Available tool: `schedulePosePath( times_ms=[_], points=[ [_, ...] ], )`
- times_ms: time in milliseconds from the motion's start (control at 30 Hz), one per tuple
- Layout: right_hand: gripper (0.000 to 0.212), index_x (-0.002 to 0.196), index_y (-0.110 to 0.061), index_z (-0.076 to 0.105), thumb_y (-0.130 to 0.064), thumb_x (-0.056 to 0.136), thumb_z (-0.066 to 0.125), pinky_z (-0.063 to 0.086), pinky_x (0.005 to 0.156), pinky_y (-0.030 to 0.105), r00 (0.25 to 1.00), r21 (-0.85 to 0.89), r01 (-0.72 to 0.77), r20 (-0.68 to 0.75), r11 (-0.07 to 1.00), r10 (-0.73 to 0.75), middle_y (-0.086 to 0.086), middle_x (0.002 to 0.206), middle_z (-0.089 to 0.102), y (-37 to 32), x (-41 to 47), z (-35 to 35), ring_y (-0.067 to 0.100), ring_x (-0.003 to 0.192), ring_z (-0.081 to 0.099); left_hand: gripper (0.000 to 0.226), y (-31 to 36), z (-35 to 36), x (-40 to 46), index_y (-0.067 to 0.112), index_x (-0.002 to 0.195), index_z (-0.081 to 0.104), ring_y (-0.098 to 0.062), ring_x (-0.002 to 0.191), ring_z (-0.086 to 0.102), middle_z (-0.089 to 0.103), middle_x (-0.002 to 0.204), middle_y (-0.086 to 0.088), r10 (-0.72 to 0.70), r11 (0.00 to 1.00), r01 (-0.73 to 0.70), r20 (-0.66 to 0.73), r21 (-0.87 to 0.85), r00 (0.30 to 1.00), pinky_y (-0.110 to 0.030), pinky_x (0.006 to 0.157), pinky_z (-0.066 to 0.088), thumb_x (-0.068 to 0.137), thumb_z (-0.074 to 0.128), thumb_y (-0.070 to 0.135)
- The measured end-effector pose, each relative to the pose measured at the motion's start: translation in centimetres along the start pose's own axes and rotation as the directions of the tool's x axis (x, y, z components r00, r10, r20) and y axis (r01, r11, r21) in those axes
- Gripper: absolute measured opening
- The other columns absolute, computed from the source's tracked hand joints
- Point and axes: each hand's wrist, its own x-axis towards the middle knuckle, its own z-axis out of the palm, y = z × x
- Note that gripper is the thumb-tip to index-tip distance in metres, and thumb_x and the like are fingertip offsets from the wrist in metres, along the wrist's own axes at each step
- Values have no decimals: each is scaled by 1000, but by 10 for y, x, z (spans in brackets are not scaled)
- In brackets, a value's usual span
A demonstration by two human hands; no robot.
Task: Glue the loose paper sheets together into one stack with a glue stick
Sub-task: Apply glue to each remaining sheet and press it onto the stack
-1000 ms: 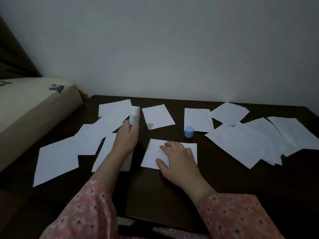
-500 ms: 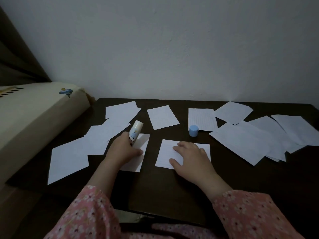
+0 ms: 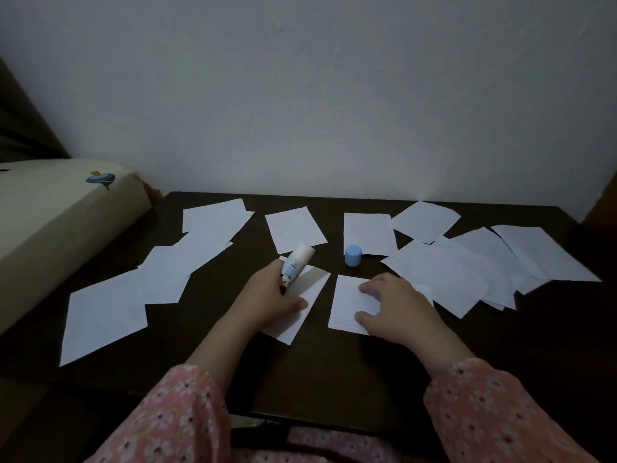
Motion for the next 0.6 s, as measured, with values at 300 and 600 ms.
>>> schedulePosePath(
  times_ms=[300, 600],
  points=[
    [45, 141, -28, 44, -30, 96, 50, 34, 106, 34, 948, 29, 281, -161, 959, -273, -9, 141, 40, -41, 22, 25, 11, 129, 37, 83, -17, -27, -11, 19, 121, 46, -10, 93, 51, 51, 109, 3, -209, 965, 201, 29, 170, 977, -24, 73, 46, 57, 83, 57],
    [63, 144, -34, 36, -9, 89, 54, 28, 110, 34, 976, 62, 153, -166, 986, -141, -9, 148, 28, -22, 22, 21, 15, 135, 26, 57, -25, -32, -6, 21, 118, 51, -12, 96, 51, 55, 115, 3, -148, 987, 145, 40, 76, 988, -26, 79, 44, 71, 82, 24]
  ],
)
